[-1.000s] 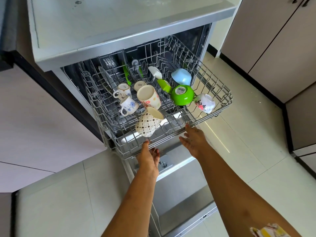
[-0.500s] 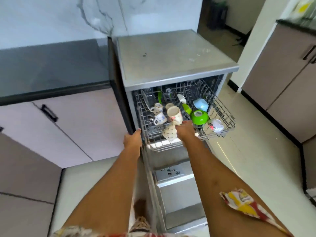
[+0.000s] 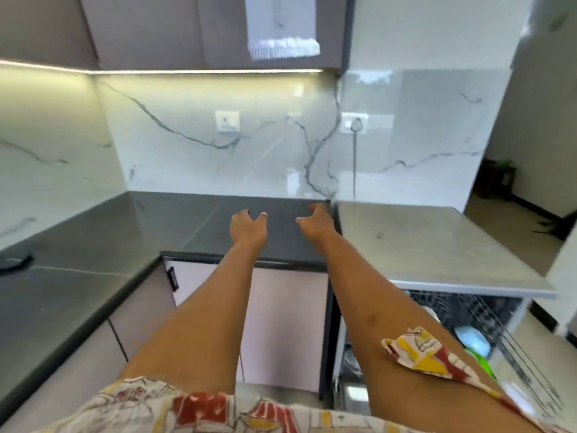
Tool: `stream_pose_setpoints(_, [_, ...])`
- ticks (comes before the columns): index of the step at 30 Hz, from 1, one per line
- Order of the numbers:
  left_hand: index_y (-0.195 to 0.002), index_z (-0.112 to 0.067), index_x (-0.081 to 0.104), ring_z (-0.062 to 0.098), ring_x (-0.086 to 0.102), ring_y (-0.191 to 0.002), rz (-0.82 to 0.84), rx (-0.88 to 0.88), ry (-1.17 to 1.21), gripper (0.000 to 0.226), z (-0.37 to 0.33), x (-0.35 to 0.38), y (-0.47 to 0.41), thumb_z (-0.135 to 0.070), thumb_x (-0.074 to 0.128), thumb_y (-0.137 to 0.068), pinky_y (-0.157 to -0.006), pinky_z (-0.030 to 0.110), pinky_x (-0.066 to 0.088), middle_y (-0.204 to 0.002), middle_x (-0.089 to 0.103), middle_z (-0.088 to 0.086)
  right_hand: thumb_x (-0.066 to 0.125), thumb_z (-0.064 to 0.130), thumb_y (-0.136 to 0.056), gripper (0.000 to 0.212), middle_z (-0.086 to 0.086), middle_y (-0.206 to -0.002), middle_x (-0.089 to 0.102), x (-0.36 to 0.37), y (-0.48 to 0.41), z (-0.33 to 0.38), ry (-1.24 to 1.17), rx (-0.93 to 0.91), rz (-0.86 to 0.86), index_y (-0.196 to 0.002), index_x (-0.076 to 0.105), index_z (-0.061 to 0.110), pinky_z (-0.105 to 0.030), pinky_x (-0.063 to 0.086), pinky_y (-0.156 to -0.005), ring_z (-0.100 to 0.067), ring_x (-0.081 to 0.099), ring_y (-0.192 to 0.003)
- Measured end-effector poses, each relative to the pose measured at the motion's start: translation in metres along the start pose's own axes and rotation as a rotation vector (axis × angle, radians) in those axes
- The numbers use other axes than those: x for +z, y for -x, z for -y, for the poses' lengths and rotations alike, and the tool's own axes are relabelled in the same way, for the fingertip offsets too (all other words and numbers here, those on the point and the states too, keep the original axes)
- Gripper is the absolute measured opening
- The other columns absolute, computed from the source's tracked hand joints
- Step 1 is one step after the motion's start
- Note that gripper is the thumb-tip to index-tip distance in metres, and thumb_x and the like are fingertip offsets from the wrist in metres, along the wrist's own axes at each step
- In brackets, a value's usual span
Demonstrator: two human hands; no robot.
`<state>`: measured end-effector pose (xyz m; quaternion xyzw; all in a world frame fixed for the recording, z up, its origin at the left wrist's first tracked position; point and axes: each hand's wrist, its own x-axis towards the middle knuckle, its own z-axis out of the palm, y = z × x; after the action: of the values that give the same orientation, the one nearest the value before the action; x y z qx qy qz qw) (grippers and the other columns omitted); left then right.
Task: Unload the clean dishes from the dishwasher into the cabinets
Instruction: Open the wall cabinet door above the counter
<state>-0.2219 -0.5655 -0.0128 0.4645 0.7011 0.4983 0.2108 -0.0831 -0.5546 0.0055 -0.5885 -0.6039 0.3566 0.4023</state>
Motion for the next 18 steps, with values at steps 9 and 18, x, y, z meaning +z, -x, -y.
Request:
stream_pose_setpoints(9, [-0.143, -0.005, 0.033, 0.027, 0.026, -0.141, -0.175, 0.373, -0.036, 0.057, -0.055, -0.150, -0.174, -0.030, 0.049, -0.095, -0.116, 0.039, 0.020, -0.151, 0.030, 0.014, 0.057, 0.013, -0.088, 0.051, -0.018, -0.129, 0.051, 0.107, -0.093, 0.197, 0.099, -0.396, -0.127, -0.134, 0.035, 0.009, -0.035, 0.042, -0.094, -0.033, 0.051, -0.118])
stream_pose_setpoints(18, [-0.144, -0.007, 0.030, 0.023, 0.020, -0.143, -0.260, 0.488, -0.034, 0.053, -0.072, -0.190, -0.313, -0.022, 0.046, -0.096, -0.115, 0.038, 0.021, -0.152, 0.029, 0.009, 0.057, 0.012, -0.086, 0.060, -0.010, -0.138, 0.040, 0.159, -0.190, 0.257, 0.450, -0.569, -0.290, -0.140, 0.030, 0.014, -0.037, 0.034, -0.105, -0.030, 0.036, -0.131])
